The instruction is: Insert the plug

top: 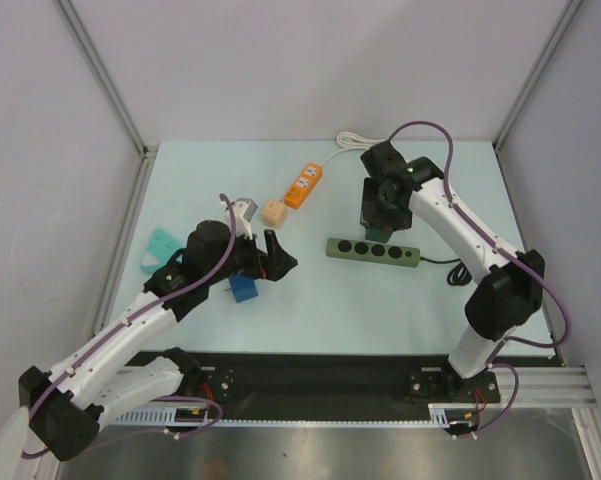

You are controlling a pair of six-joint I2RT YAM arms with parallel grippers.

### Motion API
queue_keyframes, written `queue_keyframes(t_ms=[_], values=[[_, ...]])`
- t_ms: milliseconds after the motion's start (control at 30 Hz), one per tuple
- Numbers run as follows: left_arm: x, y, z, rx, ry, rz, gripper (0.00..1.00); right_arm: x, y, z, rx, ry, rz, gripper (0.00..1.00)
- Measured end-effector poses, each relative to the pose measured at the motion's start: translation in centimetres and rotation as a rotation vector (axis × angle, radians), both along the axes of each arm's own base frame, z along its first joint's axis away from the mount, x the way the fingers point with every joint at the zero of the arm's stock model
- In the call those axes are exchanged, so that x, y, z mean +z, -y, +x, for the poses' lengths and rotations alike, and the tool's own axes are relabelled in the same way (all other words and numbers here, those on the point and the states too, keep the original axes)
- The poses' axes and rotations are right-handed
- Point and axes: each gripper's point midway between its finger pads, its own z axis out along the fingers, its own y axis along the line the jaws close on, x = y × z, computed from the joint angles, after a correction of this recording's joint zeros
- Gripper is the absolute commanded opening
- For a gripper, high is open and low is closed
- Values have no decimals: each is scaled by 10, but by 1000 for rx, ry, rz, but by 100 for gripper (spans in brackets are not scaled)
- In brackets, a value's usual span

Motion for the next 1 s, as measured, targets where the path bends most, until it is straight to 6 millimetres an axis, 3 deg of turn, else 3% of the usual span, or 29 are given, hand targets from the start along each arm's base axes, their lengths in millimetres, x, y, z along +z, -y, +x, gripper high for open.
queue_keyframes(t_ms=[200, 467, 633, 867, 1000], values=[[5, -4, -5, 0, 15, -11, 100, -15, 6, 14, -56, -57, -72, 0], [7, -3, -9, -14, 20, -22, 100, -41, 7, 18, -101, -121, -95, 0], [8, -2, -10, -23, 17, -25, 100, -53, 12, 17, -123, -146, -105, 0], [9, -3, -11, -26, 25, -24, 100, -86, 25, 7, -139, -205, -122, 0], [8, -3, -11, -27, 24, -20, 100, -93, 26, 10, -139, -199, -105, 0]])
